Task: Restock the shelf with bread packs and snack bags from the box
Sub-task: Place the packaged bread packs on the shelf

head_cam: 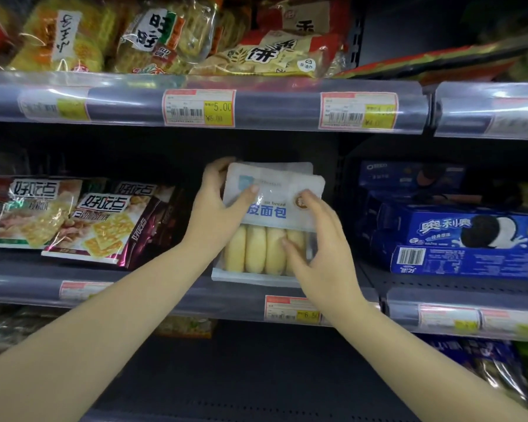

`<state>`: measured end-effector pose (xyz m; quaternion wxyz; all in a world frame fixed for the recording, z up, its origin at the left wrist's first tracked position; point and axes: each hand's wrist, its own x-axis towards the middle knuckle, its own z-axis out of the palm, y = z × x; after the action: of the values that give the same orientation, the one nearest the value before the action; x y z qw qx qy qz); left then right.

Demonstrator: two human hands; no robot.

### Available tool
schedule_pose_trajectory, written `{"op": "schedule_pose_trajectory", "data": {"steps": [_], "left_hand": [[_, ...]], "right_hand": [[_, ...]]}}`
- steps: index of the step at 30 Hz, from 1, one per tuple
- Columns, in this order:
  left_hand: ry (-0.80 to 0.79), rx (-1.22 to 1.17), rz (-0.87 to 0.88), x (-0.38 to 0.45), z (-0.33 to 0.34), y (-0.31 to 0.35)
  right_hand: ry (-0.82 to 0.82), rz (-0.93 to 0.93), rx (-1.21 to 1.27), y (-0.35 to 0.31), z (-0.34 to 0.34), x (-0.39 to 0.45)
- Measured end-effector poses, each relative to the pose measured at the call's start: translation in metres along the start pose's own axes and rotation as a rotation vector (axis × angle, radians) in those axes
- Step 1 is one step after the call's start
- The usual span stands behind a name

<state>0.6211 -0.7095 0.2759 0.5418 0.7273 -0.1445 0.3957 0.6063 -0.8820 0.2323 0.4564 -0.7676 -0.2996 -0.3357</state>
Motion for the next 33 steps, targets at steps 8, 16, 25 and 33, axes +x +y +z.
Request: {"op": "schedule_pose_trajectory", "data": {"steps": [8,16,25,33], "left_hand": [[-0.521,0.316,-0.181,-0.035,-0.041,-0.011],[-0.449,0.327,-0.202,-0.033,-0.04,-0.02],[-0.434,0.328,-0.252,-0.034,-0.039,-0.017],[-0.272,0.568,-0.187,-0.054,-0.036,-0.008]], "right_hand": [[-0.131,0.226,0.16,0.008,-0.012,0.002],[-0.127,0.206,0.144,0.013,0.002,0.012],[-0.139,0.184,0.193,0.015,0.0,0.008],[-0.009,0.09,0.188,0.018,-0.005,0.003]]}}
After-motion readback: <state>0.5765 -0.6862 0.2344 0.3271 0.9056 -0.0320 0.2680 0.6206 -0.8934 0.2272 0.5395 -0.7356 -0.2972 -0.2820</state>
